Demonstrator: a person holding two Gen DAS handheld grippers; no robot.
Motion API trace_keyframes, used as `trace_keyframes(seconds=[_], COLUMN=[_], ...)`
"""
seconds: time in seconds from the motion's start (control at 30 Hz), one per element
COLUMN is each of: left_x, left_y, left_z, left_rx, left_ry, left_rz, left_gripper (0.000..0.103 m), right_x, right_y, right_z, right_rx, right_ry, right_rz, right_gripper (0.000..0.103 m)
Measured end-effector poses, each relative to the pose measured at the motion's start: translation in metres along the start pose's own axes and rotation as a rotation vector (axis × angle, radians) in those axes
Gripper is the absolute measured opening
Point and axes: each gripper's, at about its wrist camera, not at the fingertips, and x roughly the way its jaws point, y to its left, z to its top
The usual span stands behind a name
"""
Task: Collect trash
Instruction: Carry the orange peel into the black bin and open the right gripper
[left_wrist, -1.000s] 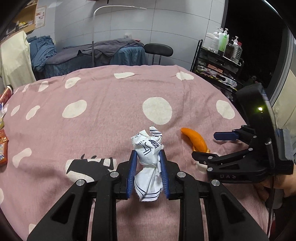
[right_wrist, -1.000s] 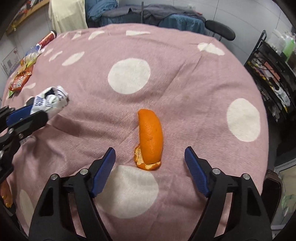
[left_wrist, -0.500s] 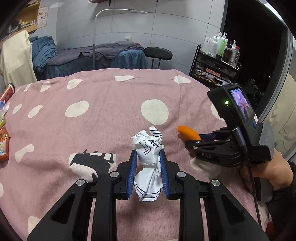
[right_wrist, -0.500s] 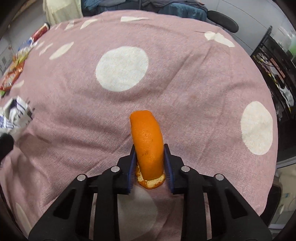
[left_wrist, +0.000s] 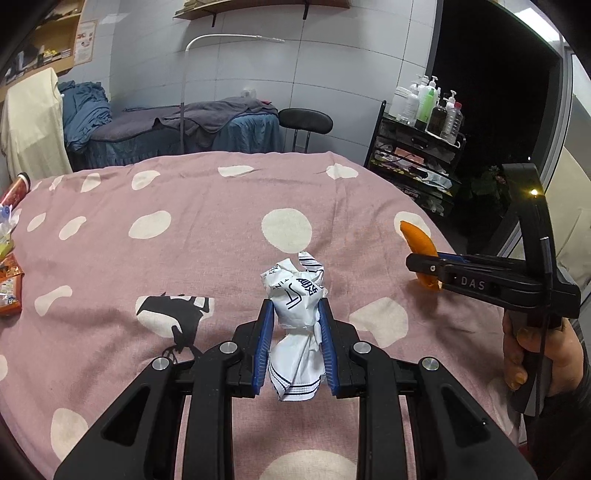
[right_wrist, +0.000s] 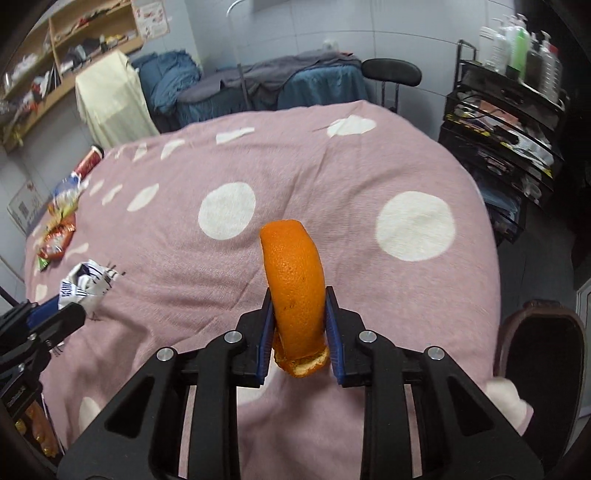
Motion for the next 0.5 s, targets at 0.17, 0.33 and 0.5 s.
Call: trace_keyframes(seconds=[0.17,0.33,0.5], left_x=[-0.004,-0.007,-0.008], left_y=[-0.013,-0.030,-0.051], left_z=[-0.001,-0.001,-0.001], left_rx=[0.010,0.027,0.047], left_ry=[-0.015,-0.029,-0.039], left_rz=[-0.031,-0.069,-0.113], left_gripper=[0.025,0.025,0.025], right_x=[-0.035,-0.062,-0.084], right_y=[-0.019,-0.035,-0.056], right_z=[-0.013,-0.029,-0.048], right_rx=[0.044,0.087,0.133], right_ry=[-0.071,-0.131,-0.172], right_rz=[-0.001,-0.020,-0.054], right_gripper=[0.026,0.026,0.026])
